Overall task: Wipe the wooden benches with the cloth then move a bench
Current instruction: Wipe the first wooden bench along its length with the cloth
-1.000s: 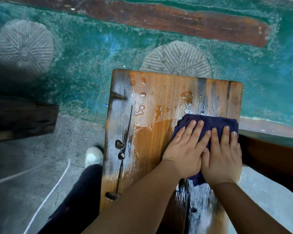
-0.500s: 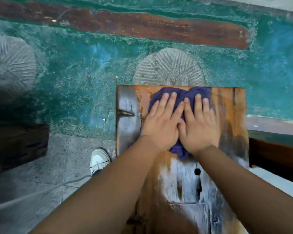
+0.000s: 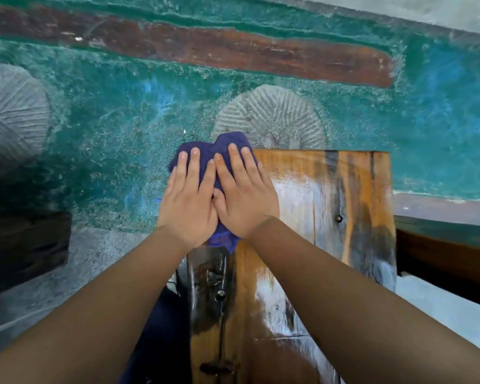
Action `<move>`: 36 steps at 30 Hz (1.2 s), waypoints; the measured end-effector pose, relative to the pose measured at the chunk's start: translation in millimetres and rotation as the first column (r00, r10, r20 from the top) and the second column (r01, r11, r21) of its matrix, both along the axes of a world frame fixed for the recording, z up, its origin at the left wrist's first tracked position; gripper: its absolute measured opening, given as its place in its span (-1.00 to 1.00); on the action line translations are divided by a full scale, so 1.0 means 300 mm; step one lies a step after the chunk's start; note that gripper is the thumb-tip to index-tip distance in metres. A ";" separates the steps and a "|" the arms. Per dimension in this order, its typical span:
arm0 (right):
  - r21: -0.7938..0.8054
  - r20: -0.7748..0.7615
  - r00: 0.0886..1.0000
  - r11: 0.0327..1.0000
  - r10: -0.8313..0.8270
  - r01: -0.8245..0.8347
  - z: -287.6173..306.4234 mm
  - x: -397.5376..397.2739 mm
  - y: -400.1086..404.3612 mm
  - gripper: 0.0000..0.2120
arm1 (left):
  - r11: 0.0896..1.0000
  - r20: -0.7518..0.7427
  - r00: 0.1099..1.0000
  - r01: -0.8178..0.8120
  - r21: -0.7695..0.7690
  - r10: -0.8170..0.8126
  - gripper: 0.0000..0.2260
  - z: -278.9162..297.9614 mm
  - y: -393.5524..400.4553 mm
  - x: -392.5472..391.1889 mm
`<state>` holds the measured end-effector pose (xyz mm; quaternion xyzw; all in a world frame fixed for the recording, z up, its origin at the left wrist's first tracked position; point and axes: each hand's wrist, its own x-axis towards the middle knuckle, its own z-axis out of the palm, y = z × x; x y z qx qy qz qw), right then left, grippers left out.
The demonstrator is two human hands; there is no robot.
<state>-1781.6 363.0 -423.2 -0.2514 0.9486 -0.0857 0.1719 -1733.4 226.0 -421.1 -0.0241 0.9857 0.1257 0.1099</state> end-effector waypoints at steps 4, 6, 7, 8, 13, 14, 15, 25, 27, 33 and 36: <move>0.024 -0.015 0.999 0.999 -0.042 0.042 0.012 -0.052 0.177 -0.40 | 0.999 0.000 0.999 0.037 -0.037 -0.037 -0.43 -0.004 0.183 -0.061; 0.062 -0.025 0.995 0.994 -0.094 0.095 0.017 -0.080 0.331 -0.39 | 0.996 0.004 0.996 0.091 -0.016 -0.091 -0.41 -0.007 0.329 -0.115; 0.087 -0.033 0.991 0.987 -0.131 0.134 0.020 -0.088 0.418 -0.38 | 0.991 0.008 0.991 0.133 0.004 -0.133 -0.40 -0.005 0.410 -0.145; 0.120 -0.048 0.983 0.976 -0.178 0.182 0.024 -0.094 0.507 -0.38 | 0.982 0.010 0.982 0.187 0.022 -0.187 -0.40 -0.001 0.494 -0.174; 0.174 -0.076 0.909 0.892 -0.411 0.418 0.039 -0.079 0.780 -0.38 | 0.924 0.018 0.924 0.382 0.025 -0.383 -0.46 0.002 0.779 -0.248; 0.164 -0.073 0.899 0.884 -0.431 0.437 0.037 -0.077 0.786 -0.38 | 0.922 0.019 0.922 0.387 0.018 -0.387 -0.46 0.001 0.789 -0.249; 0.163 -0.074 0.896 0.882 -0.437 0.443 0.035 -0.076 0.785 -0.38 | 0.921 0.020 0.920 0.391 0.012 -0.391 -0.47 0.002 0.788 -0.249; 0.123 -0.034 0.932 0.924 -0.362 0.363 0.036 0.071 0.514 -0.37 | 0.959 0.004 0.959 0.282 -0.028 -0.282 -0.47 -0.018 0.520 -0.066; 0.083 0.018 0.955 0.953 -0.295 0.293 0.035 0.138 0.389 -0.38 | 0.979 0.002 0.980 0.201 -0.022 -0.201 -0.46 -0.017 0.387 0.038; -0.009 0.107 0.994 1.000 -0.028 0.029 0.036 0.266 0.272 -0.37 | 0.986 0.111 0.982 0.161 -0.053 -0.154 -0.42 0.031 0.188 0.250; -0.075 0.111 0.993 0.997 0.031 -0.023 0.047 0.250 0.363 -0.37 | 0.993 0.074 0.990 0.121 0.000 -0.120 -0.35 0.044 0.159 0.246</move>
